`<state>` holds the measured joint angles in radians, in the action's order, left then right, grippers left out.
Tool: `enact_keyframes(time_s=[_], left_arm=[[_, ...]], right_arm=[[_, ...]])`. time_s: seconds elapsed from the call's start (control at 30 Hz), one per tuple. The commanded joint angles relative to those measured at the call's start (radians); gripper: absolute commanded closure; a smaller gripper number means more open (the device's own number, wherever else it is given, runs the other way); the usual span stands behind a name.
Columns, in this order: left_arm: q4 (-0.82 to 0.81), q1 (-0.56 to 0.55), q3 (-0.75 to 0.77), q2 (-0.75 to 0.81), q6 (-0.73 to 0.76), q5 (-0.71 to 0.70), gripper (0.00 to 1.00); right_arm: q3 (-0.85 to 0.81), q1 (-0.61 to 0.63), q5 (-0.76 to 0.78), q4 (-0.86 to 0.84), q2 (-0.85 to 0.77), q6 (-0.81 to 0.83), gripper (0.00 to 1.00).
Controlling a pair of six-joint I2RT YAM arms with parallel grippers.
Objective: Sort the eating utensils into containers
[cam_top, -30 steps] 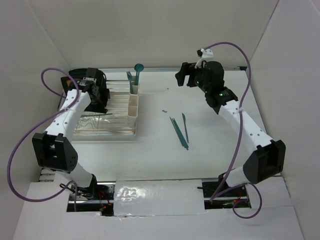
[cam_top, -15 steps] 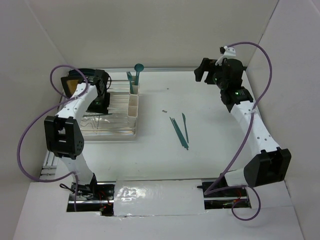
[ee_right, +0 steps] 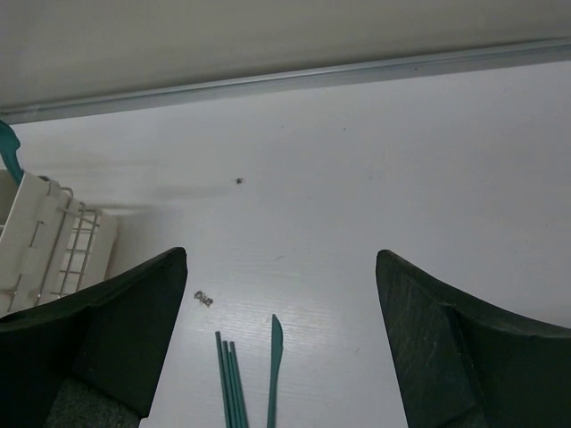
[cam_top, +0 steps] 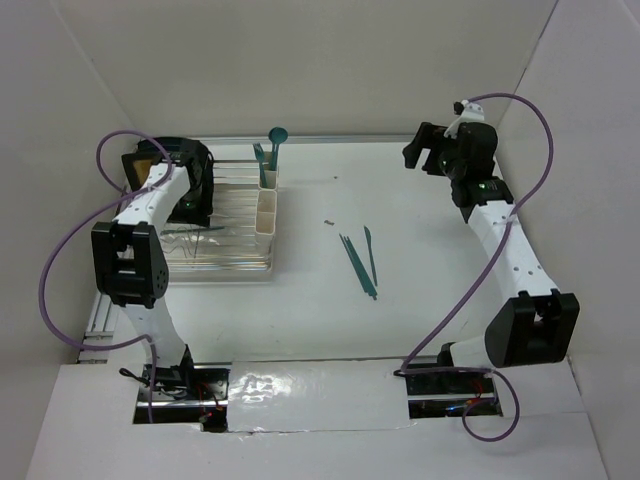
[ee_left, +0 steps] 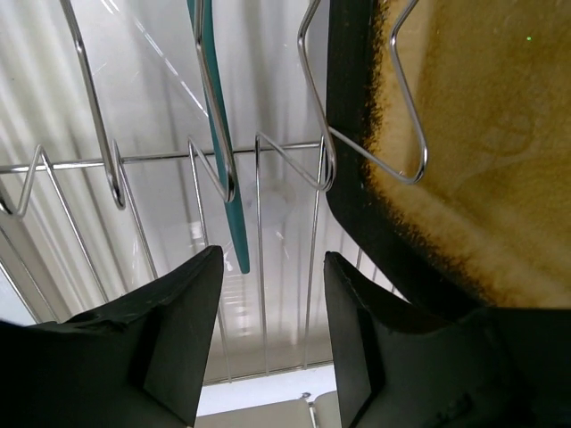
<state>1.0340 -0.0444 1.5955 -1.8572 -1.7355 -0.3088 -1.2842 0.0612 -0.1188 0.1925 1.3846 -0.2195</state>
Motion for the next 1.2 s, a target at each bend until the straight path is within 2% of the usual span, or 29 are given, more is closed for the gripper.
enact_keyframes(time_s=[0.0,0.67,1.17], left_arm=[[-0.006,0.009,0.032,-0.007,-0.004,0.008,0.39],[-0.015,0.015,-0.011,-0.042,-0.041,0.051,0.4],[-0.008,0.02,-0.066,-0.013,-0.053,0.071,0.4]], right_arm=[[-0.009,-0.018,-0.042,-0.004,0.027,-0.004,0.08],[-0.029,-0.047,-0.071,0.015,0.06,-0.024,0.08],[-0.02,-0.05,-0.081,0.015,0.057,-0.03,0.08]])
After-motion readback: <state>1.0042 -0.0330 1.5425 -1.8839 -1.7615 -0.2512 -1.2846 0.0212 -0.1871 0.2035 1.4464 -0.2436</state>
